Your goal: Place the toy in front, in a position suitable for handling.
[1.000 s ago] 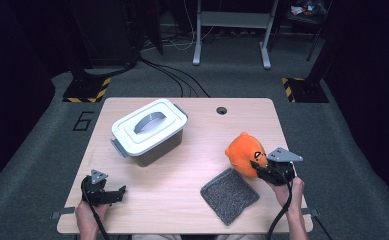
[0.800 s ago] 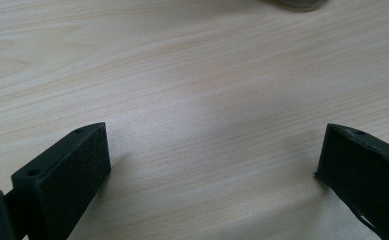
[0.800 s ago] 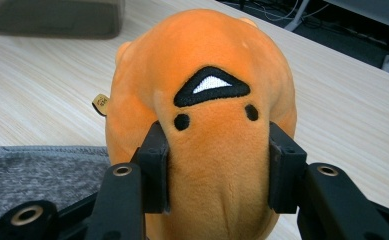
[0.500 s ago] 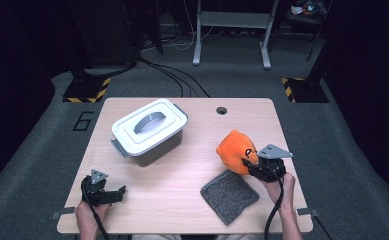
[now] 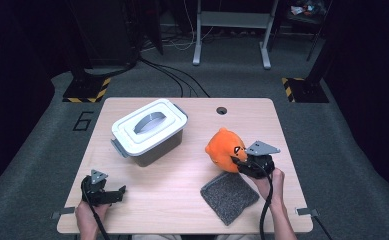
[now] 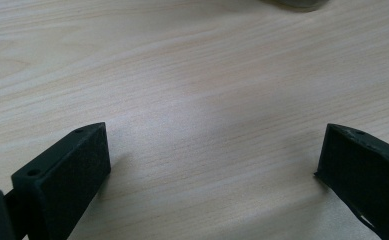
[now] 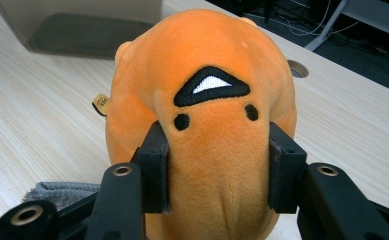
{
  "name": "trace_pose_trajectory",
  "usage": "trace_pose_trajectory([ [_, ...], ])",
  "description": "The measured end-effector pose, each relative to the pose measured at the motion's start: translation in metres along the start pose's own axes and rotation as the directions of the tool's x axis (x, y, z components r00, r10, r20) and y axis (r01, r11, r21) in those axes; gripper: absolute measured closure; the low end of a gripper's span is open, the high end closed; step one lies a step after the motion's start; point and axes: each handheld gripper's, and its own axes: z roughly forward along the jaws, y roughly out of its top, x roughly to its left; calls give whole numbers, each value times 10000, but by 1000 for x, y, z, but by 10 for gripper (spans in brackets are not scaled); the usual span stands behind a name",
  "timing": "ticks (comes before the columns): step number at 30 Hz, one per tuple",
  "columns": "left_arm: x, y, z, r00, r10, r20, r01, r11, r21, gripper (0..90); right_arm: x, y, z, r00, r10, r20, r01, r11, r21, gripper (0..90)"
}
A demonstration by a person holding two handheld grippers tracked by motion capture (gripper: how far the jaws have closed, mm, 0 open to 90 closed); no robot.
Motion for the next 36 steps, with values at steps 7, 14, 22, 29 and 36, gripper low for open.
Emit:
trace_pose_trajectory([
  [7,0,0,0,10000,29,-14,-29,10000,12,2,8,3,9,9997,-22,-223,23,10000,52,533],
  [14,0,0,0,10000,30,-13,-30,10000,11,2,15,7,18,9985,-238,-490,242,9997,84,531],
  [22,0,0,0,10000,30,-14,-30,10000,6,2,27,12,28,9960,-402,-793,415,9990,149,528],
  [29,0,0,0,10000,31,-13,-31,10000,7,2,37,16,36,9929,-457,-1095,477,9987,155,525],
  [36,0,0,0,10000,33,-14,-33,10000,7,2,47,20,44,9890,-600,-1351,625,9979,140,523],
])
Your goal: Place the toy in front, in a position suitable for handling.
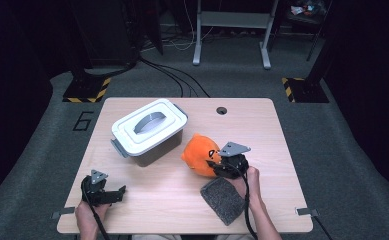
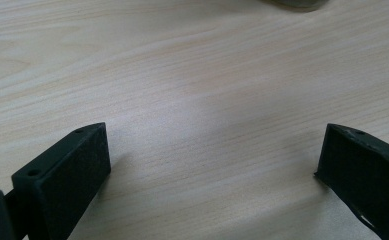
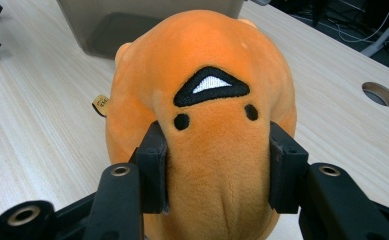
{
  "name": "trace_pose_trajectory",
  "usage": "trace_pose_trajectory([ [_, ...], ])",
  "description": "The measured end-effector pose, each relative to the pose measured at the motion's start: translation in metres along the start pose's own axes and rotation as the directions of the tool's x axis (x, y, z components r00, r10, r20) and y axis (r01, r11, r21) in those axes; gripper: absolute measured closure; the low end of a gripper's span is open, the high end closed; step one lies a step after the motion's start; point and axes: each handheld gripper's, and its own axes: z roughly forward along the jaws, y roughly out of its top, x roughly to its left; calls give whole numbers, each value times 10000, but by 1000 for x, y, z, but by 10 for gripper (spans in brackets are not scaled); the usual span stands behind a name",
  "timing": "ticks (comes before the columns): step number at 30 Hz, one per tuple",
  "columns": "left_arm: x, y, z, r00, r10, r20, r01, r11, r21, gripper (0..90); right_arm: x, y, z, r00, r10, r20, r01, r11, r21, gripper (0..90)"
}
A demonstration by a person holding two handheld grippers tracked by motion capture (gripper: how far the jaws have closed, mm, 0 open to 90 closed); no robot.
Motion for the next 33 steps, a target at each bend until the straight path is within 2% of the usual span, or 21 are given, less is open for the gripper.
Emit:
trace_pose_trajectory([
  [14,0,0,0,10000,-5,1,5,10000,-1,2,18,8,23,9983,-256,-523,268,9994,217,516],
  [17,0,0,0,10000,-5,1,5,10000,0,2,23,9,27,9978,-184,-638,207,9992,349,513],
  [25,0,0,0,10000,-21,7,21,10000,-7,2,29,6,42,9967,-311,-746,358,9975,616,500],
  [27,0,0,0,10000,-18,5,18,10000,-5,2,29,4,44,9966,-267,-777,310,9980,547,493],
  [29,0,0,0,10000,-2,0,2,10000,0,2,29,4,44,9966,-266,-781,314,9976,612,466],
  [32,0,0,0,10000,-7,0,7,10000,-5,2,27,3,46,9969,-244,-748,312,9954,908,347],
  [33,0,0,0,10000,-32,19,32,10000,-12,2,27,2,46,9973,-96,-726,162,9957,909,306],
])
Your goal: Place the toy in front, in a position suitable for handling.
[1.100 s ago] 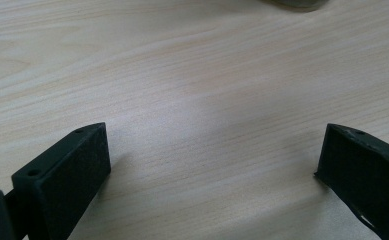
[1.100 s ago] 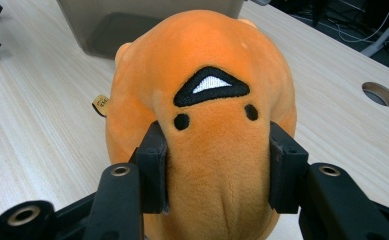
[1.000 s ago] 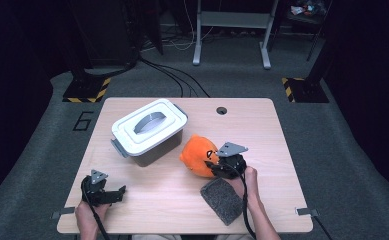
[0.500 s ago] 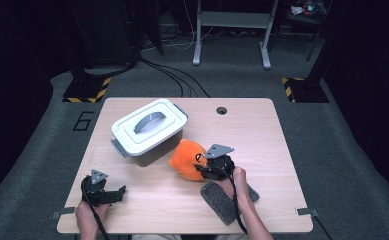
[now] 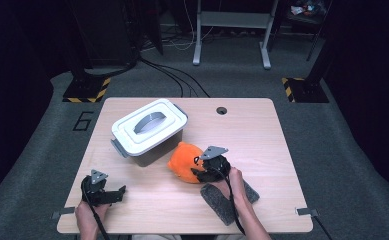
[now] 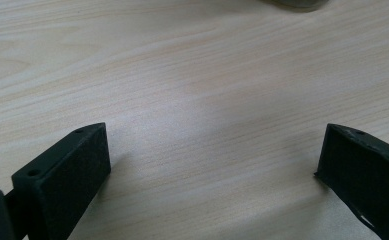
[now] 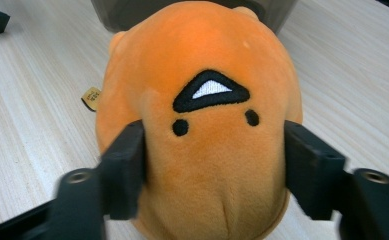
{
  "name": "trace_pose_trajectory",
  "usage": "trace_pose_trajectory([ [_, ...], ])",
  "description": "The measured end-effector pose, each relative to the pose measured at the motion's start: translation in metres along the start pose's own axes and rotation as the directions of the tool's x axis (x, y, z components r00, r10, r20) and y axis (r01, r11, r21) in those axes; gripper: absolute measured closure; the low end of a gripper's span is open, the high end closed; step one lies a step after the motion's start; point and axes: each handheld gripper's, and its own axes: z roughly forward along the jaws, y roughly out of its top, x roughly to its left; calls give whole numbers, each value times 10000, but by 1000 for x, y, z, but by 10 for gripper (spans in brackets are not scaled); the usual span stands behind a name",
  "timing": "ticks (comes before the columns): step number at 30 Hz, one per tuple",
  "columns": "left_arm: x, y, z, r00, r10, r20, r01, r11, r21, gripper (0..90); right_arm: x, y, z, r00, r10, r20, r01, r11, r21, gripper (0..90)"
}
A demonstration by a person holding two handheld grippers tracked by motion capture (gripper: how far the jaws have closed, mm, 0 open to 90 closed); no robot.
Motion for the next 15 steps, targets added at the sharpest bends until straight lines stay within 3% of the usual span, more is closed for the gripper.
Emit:
trace_pose_trajectory([
  [5,0,0,0,10000,17,-1,-17,10000,7,2,-2,-1,-1,9997,242,41,-242,9996,112,144],
  [10,0,0,0,10000,19,-3,-19,10000,6,2,-1,-1,-9,9997,216,110,-215,9997,-136,37],
  [11,0,0,0,10000,22,-1,-22,10000,9,2,-1,-1,-12,9993,382,63,-381,9992,-128,0],
  [15,0,0,0,10000,20,-1,-20,10000,6,2,-4,-4,-27,9988,495,36,-493,9980,-400,0],
])
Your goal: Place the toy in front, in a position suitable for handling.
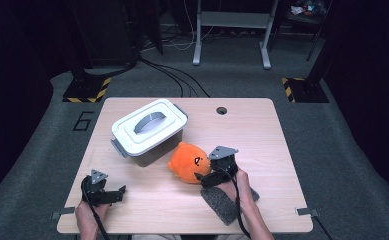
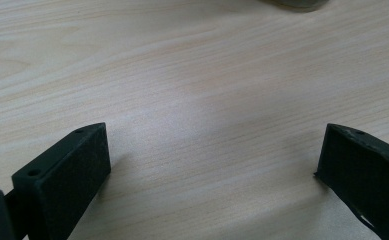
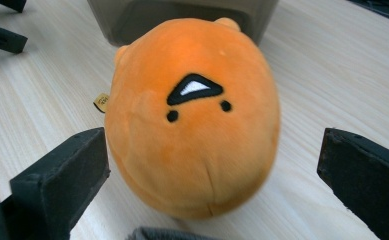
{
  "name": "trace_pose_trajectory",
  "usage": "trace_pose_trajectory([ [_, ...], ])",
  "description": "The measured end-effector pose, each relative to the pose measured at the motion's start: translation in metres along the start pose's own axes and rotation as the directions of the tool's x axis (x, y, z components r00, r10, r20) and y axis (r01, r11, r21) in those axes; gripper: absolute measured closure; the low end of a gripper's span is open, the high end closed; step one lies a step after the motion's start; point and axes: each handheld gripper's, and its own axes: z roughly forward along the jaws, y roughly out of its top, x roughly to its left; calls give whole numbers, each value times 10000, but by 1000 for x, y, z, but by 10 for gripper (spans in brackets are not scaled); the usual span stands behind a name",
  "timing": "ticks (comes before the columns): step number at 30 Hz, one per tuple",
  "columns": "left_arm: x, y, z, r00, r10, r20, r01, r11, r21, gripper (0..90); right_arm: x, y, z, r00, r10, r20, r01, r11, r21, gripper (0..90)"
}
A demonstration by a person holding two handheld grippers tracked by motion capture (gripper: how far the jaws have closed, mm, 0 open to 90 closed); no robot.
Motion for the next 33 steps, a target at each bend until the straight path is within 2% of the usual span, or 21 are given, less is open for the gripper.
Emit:
trace_pose_trajectory([
  [5,0,0,0,10000,3,0,-3,10000,3,2,-2,-9,-23,9995,257,181,-258,9997,26,0],
  [12,0,0,0,10000,12,-23,-12,10000,-1,3,-4,-28,-41,9976,553,424,-561,9983,176,0],
  [18,0,0,0,10000,8,-21,-8,10000,4,3,-7,-45,-47,9945,904,526,-930,9945,475,5],
  [22,0,0,0,10000,0,-10,0,10000,-3,3,-8,-58,-50,9881,1315,793,-1367,9886,637,29],
  [23,0,0,0,10000,14,-20,-14,10000,5,3,-9,-61,-50,9883,1278,838,-1344,9878,786,32],
  [33,0,0,0,10000,4,-14,-4,10000,-13,4,-2,-93,-43,9749,1800,1313,-1987,9690,1470,104],
])
